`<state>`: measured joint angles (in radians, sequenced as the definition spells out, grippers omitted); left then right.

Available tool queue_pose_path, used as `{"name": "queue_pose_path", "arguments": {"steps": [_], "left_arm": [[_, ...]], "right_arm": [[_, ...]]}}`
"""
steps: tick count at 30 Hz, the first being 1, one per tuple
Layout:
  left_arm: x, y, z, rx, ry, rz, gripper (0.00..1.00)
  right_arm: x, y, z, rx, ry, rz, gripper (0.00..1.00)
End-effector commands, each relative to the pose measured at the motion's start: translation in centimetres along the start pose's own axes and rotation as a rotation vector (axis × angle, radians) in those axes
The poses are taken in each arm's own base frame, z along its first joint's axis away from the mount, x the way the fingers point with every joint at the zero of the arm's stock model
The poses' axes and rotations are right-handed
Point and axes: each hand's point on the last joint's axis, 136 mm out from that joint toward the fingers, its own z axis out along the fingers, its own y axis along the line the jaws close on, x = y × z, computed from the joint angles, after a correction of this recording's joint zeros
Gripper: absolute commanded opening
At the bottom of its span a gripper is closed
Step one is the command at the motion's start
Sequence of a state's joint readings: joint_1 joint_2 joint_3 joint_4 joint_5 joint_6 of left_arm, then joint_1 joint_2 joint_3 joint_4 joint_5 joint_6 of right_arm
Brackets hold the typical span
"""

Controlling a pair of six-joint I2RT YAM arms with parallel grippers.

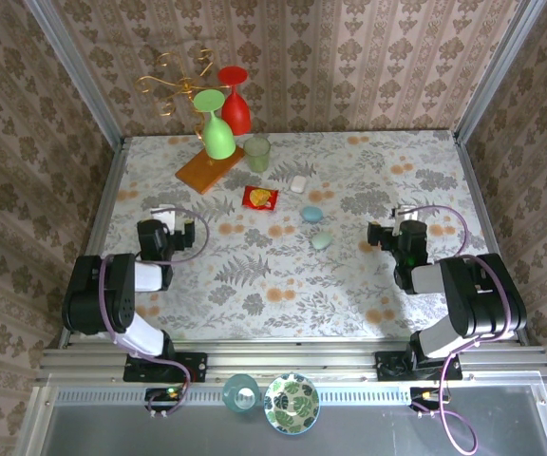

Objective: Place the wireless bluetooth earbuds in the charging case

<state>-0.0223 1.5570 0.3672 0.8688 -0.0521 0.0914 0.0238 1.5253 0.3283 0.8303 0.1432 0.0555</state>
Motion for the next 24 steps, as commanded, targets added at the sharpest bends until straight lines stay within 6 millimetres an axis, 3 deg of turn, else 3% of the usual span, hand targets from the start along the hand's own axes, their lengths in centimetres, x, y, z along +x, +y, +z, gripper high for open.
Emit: {"name": "queue_pose_path", "arguments": {"steps": [1,24], "left_arm": [[-2.35,0.05,0.26,0.018,-0.07,-0.037,1.0],[-2.4,-0.23,0.25,0.025,-0.073,-0.024,1.0]], "right_arm": [[-4.08,-0.26,0.54,0.008,-0.125,0.042,1.0],[-4.06,-0.14,0.57,0.008,-0.117,0.036,1.0]]}}
